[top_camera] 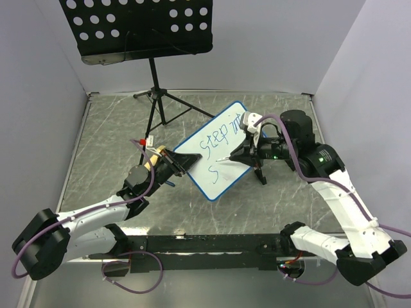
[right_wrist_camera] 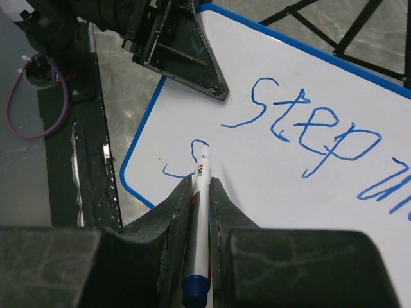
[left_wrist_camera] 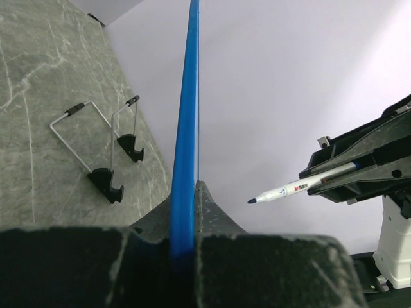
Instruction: Write a sentence on the whiteboard
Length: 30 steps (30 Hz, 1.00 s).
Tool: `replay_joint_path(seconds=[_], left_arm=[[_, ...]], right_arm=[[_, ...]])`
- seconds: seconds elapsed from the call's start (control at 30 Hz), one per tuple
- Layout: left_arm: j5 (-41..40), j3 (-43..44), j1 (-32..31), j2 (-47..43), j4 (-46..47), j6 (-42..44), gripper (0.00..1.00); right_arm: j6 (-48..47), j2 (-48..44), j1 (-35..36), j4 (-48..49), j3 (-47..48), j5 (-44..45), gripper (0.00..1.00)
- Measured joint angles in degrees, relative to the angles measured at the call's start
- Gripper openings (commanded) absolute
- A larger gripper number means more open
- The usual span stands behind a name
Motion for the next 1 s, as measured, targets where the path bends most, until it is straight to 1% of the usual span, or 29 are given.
replay_joint_path(seconds=[0.2,0.6,1.0], left_arm=[[0.1,0.0,0.0,0.0,0.2,0.0,0.01],[1.1,0.0,0.0,0.0,2.2,-0.4,0.01],[0.9,0.0,0.3,-0.1,0.9,0.1,0.01]], right_arm=[[0.6,-1.7,-0.9,1.0,-1.1,1.6,0.0],[0.7,0.0,-0.4,1.4,-3.7,3.2,0.0],[-1.0,-1.3,0.0,-0.1,-6.1,3.2,0.0]])
